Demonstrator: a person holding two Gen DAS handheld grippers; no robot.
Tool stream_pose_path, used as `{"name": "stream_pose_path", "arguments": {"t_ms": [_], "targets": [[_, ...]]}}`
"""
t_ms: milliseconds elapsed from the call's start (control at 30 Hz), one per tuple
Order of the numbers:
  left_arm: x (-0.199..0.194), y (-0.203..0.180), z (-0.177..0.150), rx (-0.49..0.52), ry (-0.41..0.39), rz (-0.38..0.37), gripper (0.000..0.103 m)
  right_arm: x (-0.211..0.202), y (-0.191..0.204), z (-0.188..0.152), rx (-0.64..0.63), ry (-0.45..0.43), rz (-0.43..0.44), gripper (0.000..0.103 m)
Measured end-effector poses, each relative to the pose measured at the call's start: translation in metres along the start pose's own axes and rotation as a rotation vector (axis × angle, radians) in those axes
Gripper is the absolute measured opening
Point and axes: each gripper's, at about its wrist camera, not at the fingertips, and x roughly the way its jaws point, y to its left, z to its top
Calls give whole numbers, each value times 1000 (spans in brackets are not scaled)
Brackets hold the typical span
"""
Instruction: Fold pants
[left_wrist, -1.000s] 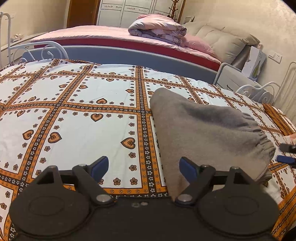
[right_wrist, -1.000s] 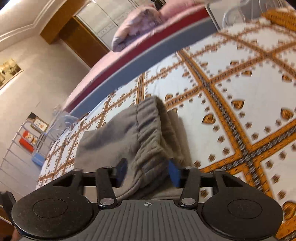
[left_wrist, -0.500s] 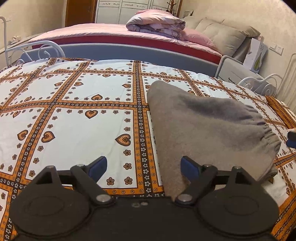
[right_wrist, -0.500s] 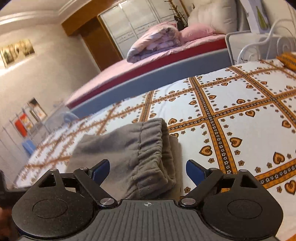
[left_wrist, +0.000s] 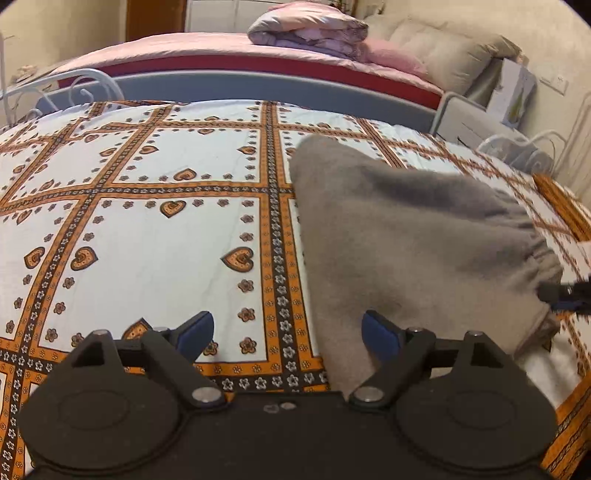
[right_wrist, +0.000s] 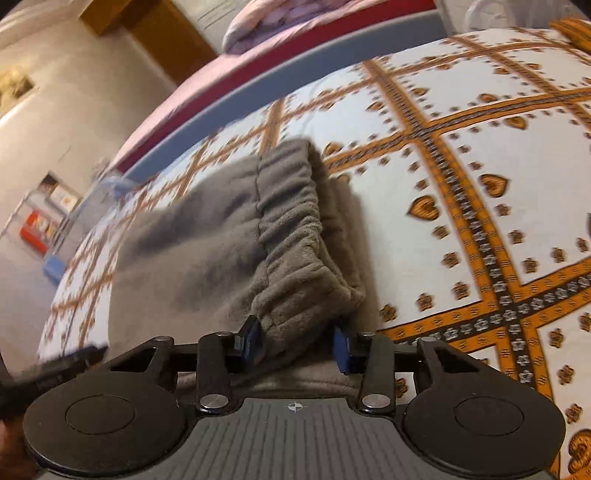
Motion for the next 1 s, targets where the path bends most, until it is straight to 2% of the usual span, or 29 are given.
{"name": "stream_pose_path", "arguments": {"t_ms": [33,100,233,333,433,500,533,567,600,700,833,933,967,1000], "targets": [[-2,1,2,-4,-14,4,75,-2,1,0,-1,-1,-3,41],[-5,5,6,-30,-49,-33,74,-9,2,0,-5,4,6,41],[6,10,21,-106,-94,-104,72,-30,9,14,-34,-133,31,41],[22,12,33,-183,-92,-165,72,-20,6,27,-5,-158,64,41],[42,12,46,-192,-69,-168,69,-8,-4,47,26,-199,77,41],[55,14,54,-205,-47,-178,69,3,-9,61,37,-195,106,44],[60,15,57,-210,-37,-185,69,9,-11,65,33,-187,112,48],[65,16,59,-215,-27,-197,70,15,-13,68,27,-176,114,56],[70,17,61,-221,-18,-199,70,22,-14,71,18,-158,108,58],[83,12,64,-206,13,-203,69,47,-20,73,6,-76,114,58],[94,7,67,-209,11,-218,67,54,-20,74,-8,-56,112,57],[99,2,69,-212,8,-228,67,55,-15,74,-56,-53,100,44],[99,0,69,-204,4,-222,67,55,-11,73,-91,-52,87,31],[98,-1,69,-201,-1,-220,67,56,-7,74,-117,-56,68,24]]}}
